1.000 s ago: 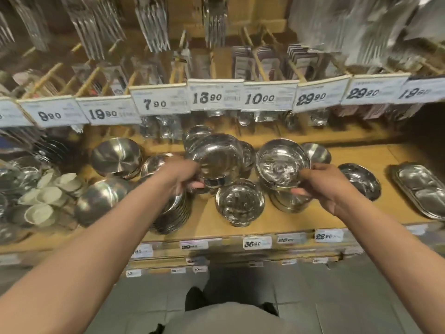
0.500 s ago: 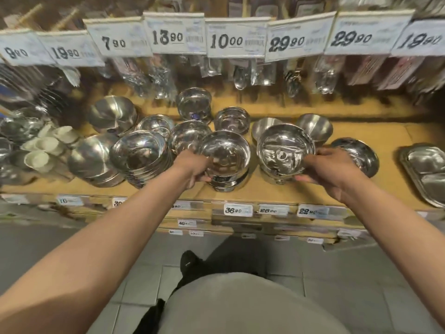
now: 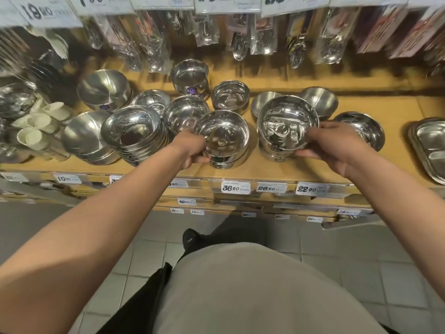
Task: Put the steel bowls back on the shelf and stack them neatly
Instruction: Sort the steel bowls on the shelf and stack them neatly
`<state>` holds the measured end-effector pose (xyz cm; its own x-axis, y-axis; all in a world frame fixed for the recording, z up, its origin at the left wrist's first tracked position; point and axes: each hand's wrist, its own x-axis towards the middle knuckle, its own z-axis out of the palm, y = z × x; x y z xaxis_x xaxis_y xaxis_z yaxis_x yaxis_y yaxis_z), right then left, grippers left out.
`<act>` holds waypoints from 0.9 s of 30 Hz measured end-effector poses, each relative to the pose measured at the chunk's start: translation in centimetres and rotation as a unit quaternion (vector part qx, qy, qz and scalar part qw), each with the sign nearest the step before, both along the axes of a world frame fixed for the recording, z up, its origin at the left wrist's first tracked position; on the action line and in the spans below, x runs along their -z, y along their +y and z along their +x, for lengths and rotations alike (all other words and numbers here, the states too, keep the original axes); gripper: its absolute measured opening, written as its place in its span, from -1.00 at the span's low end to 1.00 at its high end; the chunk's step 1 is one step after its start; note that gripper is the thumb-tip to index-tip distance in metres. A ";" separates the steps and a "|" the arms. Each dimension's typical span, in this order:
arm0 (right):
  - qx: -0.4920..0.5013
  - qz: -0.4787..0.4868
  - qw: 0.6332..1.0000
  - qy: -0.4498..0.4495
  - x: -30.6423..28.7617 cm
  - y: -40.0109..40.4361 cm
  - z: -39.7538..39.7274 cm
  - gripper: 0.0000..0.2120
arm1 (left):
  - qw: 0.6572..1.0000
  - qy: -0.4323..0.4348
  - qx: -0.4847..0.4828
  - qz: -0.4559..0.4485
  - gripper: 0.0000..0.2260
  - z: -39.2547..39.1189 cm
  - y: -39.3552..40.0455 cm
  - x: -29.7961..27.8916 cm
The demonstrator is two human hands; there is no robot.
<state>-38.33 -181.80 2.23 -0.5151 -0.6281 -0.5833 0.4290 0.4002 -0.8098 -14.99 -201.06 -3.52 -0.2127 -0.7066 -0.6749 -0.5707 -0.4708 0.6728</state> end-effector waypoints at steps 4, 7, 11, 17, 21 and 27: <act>-0.001 -0.005 1.000 0.003 -0.1 0.1 -0.3 -0.77 | 1.000 0.005 0.003 0.007 -0.53 -0.2 0.4 -0.4; -0.008 -0.007 1.000 0.006 -0.2 0.2 -0.3 -0.76 | 1.000 0.015 0.000 0.017 -0.66 -0.5 0.7 -0.5; -0.024 0.003 1.000 0.014 -0.2 0.2 -0.1 -0.70 | 1.000 0.020 0.001 0.020 -0.79 -0.8 1.6 0.2; -0.042 0.020 0.999 0.016 -0.3 0.6 0.5 -0.72 | 1.000 0.015 -0.007 0.001 -0.81 -1.1 1.9 -0.1; -0.042 0.020 0.999 0.010 -0.2 0.9 0.8 -0.72 | 1.000 0.018 -0.013 -0.015 -0.81 -1.0 2.1 -0.7; -0.037 0.014 0.999 0.014 -0.1 0.9 0.8 -0.73 | 0.999 0.013 -0.010 -0.034 -0.69 -1.0 1.6 -1.2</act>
<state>-37.50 -180.93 2.34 -0.4846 -0.6483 -0.5873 0.3745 0.4530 -0.8091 -16.01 -199.48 -2.35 -0.2147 -0.7548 -0.6199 -0.5442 -0.4346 0.7176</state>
